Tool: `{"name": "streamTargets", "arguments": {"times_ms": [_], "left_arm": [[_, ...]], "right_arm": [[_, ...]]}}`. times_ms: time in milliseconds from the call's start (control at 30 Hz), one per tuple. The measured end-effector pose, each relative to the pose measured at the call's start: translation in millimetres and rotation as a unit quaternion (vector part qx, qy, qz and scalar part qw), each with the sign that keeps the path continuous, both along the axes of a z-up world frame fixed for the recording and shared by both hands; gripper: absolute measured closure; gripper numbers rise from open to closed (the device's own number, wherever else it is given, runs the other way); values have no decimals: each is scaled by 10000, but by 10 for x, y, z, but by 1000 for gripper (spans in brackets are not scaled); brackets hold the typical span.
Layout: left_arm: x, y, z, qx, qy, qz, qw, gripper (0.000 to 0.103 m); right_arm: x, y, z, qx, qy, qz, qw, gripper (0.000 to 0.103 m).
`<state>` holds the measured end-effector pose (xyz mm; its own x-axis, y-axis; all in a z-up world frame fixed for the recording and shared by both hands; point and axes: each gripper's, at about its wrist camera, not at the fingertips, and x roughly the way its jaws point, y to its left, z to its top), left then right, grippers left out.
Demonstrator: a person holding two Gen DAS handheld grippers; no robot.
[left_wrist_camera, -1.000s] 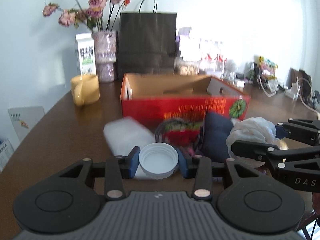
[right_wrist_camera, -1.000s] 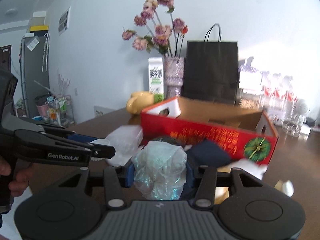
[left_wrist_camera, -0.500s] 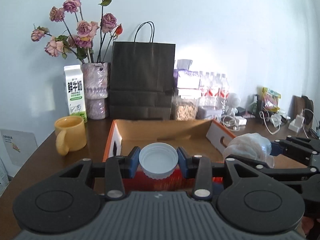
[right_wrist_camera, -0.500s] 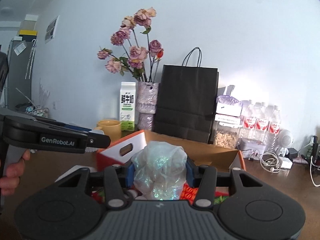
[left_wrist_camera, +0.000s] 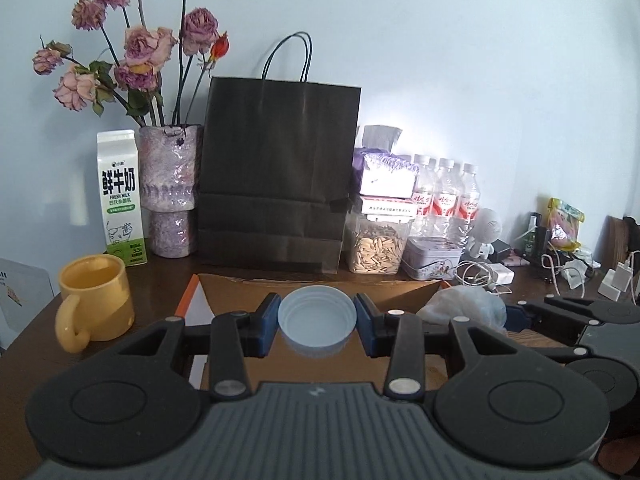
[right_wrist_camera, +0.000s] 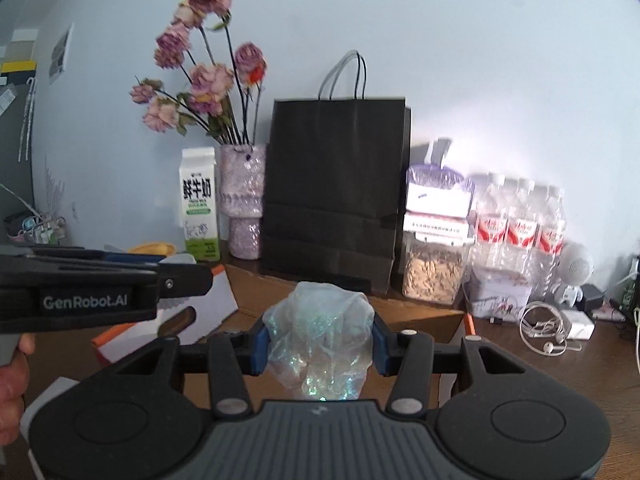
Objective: Organize objects
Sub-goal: 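Carry the cap with the left tool into the cardboard box while the right tool drops the bag there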
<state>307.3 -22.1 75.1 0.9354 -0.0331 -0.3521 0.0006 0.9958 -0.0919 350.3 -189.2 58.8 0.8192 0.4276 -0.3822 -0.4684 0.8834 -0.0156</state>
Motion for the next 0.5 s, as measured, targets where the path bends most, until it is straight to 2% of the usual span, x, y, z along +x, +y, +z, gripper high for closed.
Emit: {"name": "streamTargets", "arguments": {"times_ms": [167,400,433,467,500], "left_arm": [[265,-17,-159,46,229,132,9996,62],[393,34,-335,76,551,146,9983,62],[396,42,-338,75,575,153,9982,58],[399,48,-337,64,594,169,9981,38],[393,57,-339,51,599,218,9980,23]], "right_arm": [[264,14,-214,-41,510,-155,9986,56],[341,33,-346,-140,709,-124,9973,54],[353,41,-352,-171,741,-130,9970,49],[361,41,-360,-184,769,-141,9968,33],[365,41,-365,-195,783,-178,9966,21]]}}
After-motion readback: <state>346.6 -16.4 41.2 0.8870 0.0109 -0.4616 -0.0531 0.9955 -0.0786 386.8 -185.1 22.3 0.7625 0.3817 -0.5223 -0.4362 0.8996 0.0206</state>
